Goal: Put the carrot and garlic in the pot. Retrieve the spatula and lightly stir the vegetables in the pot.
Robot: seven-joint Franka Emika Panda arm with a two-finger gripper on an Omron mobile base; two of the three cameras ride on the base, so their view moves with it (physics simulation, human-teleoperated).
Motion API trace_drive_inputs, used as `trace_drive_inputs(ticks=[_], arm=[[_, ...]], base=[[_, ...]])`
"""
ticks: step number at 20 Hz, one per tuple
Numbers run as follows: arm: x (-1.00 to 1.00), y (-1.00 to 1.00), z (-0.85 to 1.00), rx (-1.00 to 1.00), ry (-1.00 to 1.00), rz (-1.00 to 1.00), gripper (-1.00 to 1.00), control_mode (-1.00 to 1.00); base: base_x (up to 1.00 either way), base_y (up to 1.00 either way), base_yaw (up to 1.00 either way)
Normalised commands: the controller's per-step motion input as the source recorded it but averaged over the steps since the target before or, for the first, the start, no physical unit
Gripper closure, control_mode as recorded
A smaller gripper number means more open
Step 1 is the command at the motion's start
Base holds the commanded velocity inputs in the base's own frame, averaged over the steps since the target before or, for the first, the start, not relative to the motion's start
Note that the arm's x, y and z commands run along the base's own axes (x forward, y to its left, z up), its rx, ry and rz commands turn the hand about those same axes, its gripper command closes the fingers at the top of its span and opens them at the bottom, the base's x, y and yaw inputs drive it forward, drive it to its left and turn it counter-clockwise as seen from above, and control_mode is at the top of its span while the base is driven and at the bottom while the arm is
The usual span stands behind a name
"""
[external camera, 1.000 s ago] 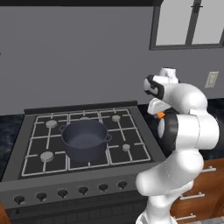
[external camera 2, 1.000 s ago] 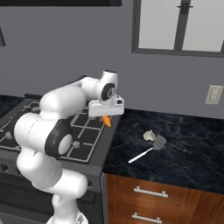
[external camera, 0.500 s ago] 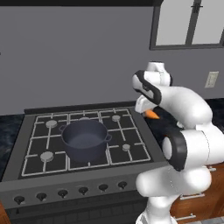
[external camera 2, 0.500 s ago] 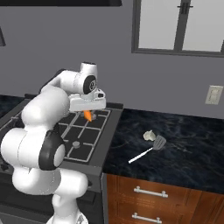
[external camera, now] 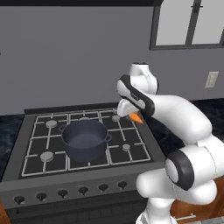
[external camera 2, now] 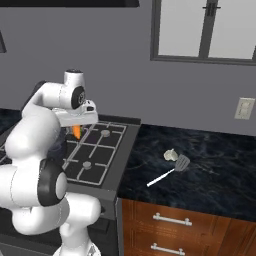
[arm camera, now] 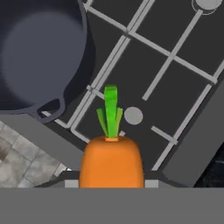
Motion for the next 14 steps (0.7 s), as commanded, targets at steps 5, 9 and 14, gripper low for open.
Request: trace_drive_inputs(ticks=[5,9,14], arm=[[-0.11,0.77,0.03,-0.04,-0.25,-0.12,1.0,-1.0],[0.01,0.74,0.0,-0.04,-0.14,-0.17,1.0,-1.0],[0.1,0.59,0.0,0.0,0.0,-0.14,1.0,-1.0]], base=[[0.0,0.0,0.0],[0.0,0.0,0.0],[0.0,0.0,0.0]])
